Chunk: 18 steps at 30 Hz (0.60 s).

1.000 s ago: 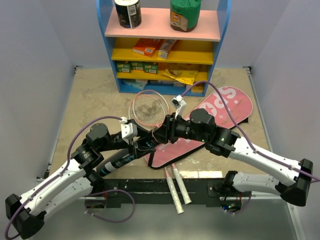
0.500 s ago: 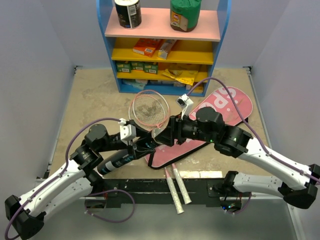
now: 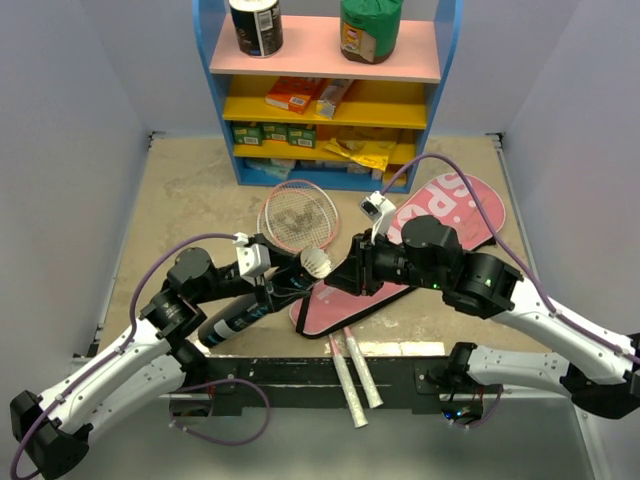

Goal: Pack up the badminton gear

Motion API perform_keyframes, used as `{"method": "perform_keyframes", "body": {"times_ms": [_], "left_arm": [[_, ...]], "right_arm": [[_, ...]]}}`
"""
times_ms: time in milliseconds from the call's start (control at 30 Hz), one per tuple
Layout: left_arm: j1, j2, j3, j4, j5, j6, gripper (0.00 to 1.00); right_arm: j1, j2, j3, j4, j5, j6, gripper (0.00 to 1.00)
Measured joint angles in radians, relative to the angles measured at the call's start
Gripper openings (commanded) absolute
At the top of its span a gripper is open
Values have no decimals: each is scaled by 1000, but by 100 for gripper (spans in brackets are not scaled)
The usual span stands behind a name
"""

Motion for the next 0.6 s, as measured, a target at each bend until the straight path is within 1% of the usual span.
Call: {"method": "perform_keyframes", "body": {"times_ms": [67, 333, 600], "left_arm": [[0, 1, 0, 1, 0, 0, 0], [0, 3, 0, 2, 0, 0, 0], [0, 3, 0, 2, 1, 0, 0]], "right_arm": [[0, 10, 10, -11, 10, -3, 13], [0, 63, 79, -14, 58, -23, 4], [0, 136, 99, -3, 50, -42, 4]]}}
